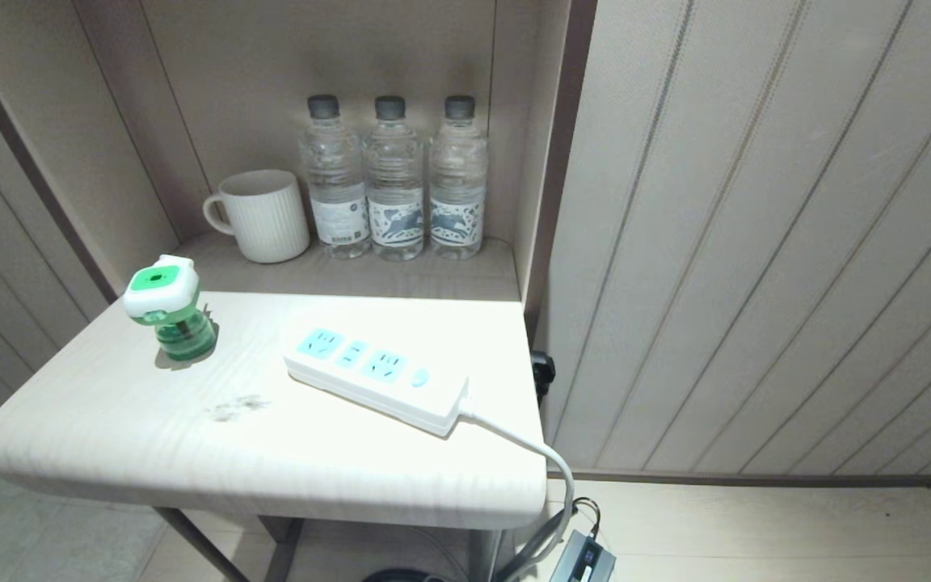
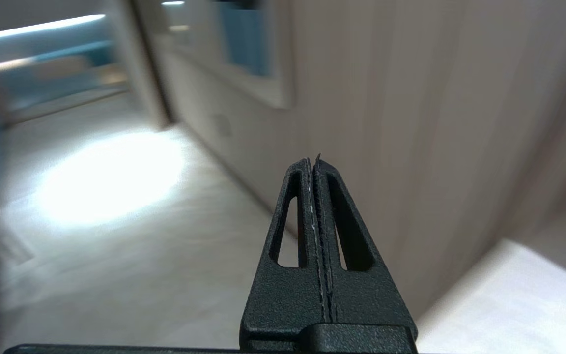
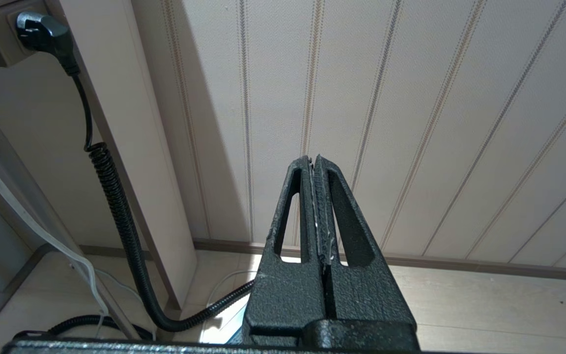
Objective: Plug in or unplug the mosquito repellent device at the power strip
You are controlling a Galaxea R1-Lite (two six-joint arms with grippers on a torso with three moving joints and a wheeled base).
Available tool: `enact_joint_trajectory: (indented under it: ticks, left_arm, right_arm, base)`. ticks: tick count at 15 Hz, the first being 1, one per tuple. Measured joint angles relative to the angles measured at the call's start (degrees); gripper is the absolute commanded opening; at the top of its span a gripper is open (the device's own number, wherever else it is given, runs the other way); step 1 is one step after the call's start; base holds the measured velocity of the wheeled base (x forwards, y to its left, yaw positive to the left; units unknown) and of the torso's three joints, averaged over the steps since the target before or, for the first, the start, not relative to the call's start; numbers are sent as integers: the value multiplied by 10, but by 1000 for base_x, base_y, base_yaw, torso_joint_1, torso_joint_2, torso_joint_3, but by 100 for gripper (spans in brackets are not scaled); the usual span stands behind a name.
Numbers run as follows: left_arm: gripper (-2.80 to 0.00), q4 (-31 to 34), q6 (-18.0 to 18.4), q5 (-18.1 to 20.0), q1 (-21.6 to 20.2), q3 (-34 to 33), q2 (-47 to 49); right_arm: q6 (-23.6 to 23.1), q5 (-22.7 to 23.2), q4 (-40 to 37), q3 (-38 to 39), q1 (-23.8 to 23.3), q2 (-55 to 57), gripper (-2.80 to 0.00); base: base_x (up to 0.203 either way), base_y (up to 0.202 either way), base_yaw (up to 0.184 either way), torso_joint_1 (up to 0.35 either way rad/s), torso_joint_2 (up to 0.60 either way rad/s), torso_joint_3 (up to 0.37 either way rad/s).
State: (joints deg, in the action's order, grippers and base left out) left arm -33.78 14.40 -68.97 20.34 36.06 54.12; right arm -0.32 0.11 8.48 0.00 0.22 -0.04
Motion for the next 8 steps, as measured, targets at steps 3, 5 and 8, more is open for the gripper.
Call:
enact_joint_trajectory:
  ticks: [3,5,8]
  left_arm:
    - [-280,82,5,10,-70,-6,-121]
    - [-280,159,7,36,-95,-8,-211]
    - [-280,278,-3,134,-161,-36,-321]
  right_arm:
    - [0,0,0,0,0,0,-280]
    - [0,0,0,0,0,0,-280]
    - [0,0,0,0,0,0,-280]
  base:
    - [0,0,0,0,0,0]
    - [0,0,0,0,0,0]
    - [0,0,0,0,0,0]
